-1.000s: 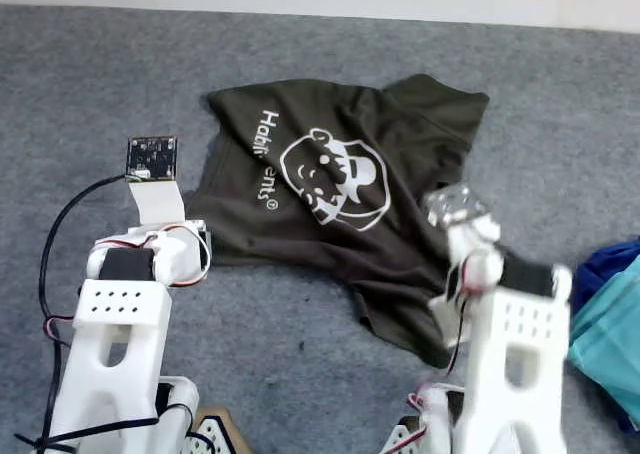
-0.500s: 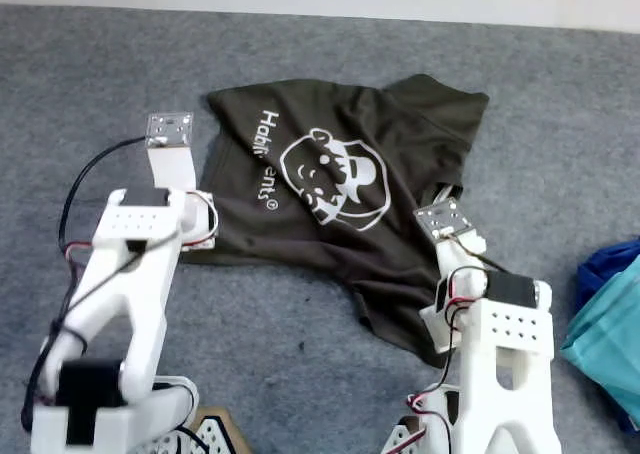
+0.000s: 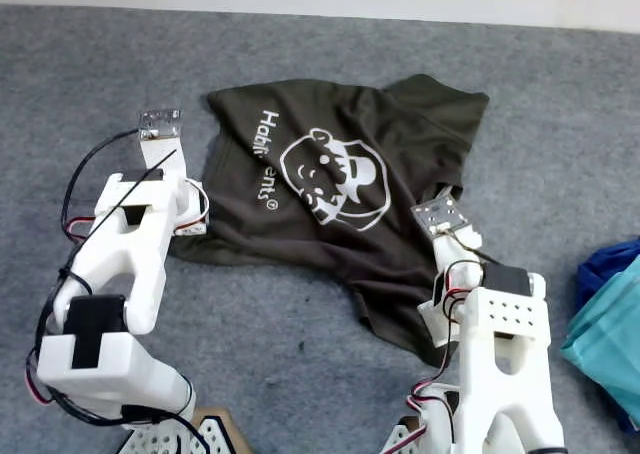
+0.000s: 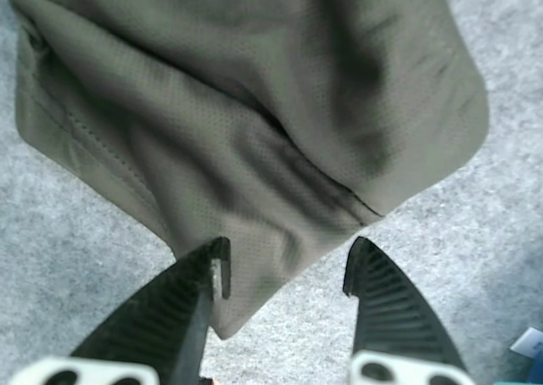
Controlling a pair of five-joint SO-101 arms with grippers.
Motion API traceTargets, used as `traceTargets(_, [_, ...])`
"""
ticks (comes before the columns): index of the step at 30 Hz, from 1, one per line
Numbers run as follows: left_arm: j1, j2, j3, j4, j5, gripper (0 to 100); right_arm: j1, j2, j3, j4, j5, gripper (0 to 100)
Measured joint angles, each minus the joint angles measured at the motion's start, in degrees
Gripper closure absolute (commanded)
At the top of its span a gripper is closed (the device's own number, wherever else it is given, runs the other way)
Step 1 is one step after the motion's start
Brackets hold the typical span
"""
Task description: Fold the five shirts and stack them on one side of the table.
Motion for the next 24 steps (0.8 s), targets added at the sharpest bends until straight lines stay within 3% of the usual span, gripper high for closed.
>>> traceTargets(4, [0.09, 0.53, -0.44, 0.0, 0.0, 91, -0.53, 2.46, 0.0, 0.0, 0.0, 77.5])
traceTargets(7, [0.09, 0.53, -0.44, 0.0, 0.0, 99, -1.67, 4.84, 0.0, -0.35, 0.0, 77.5])
traceTargets(13, [0.26, 0.53, -0.44, -0.26, 0.0, 99, -1.85, 10.81, 0.0, -5.27, -2.2, 77.6])
traceTargets(24, [0.44, 0.53, -0.62, 3.34, -0.18, 99, -2.02, 14.59, 0.0, -7.47, -4.4, 99.1])
